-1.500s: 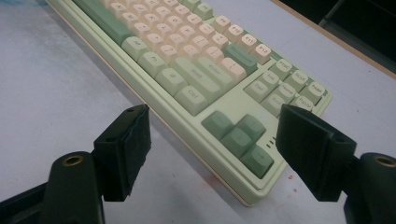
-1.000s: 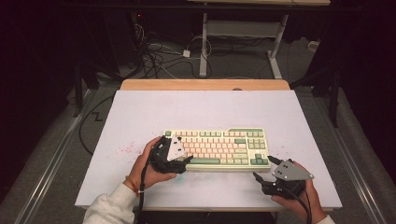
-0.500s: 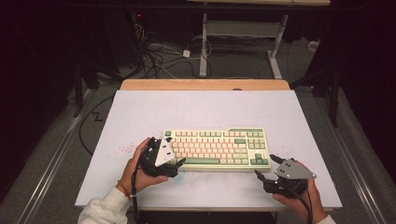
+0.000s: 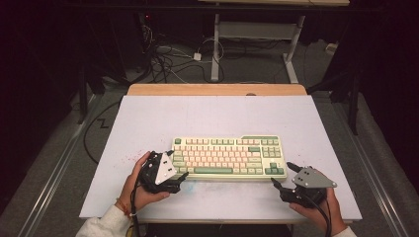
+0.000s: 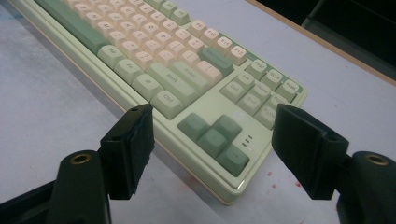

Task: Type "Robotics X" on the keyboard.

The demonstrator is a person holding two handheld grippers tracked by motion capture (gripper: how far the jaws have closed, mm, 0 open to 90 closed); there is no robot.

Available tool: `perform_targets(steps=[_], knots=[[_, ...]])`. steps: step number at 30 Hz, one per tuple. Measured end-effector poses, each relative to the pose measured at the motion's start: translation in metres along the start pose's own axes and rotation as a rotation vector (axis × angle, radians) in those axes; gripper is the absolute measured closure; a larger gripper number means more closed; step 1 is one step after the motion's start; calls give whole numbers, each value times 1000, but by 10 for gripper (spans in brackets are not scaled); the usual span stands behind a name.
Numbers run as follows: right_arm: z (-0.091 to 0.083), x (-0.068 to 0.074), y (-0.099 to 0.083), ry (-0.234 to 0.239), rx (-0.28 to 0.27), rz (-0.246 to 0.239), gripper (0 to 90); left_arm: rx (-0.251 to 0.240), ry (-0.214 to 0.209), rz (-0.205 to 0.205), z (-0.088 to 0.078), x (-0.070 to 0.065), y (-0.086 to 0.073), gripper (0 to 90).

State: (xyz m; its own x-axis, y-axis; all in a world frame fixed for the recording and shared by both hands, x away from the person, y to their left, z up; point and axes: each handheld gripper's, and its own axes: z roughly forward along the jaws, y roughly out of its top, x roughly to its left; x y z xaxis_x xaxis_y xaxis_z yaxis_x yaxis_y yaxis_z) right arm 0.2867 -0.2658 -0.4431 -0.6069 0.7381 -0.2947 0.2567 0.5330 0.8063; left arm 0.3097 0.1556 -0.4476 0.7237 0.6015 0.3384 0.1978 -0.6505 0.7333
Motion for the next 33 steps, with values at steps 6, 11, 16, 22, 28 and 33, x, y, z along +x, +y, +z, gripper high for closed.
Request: perform_targets(steps=[6,11,16,22,28,33], knots=[[-2,-3,2,-3,-9,9,359,24,0,-12,-3,0,-11,178],[-1,-7,4,11,-9,17,437,45,-2,-21,-5,-1,-19,178],[0,-11,12,35,-15,20,578,60,-9,-23,-4,-2,-23,178],[9,-17,23,86,-3,32,722,75,-14,-32,-5,-1,-27,178],[23,-18,34,118,30,21,837,82,-18,-32,-4,-1,-28,178],[37,-15,42,154,58,2,888,84,-22,-36,-3,-1,-28,178]])
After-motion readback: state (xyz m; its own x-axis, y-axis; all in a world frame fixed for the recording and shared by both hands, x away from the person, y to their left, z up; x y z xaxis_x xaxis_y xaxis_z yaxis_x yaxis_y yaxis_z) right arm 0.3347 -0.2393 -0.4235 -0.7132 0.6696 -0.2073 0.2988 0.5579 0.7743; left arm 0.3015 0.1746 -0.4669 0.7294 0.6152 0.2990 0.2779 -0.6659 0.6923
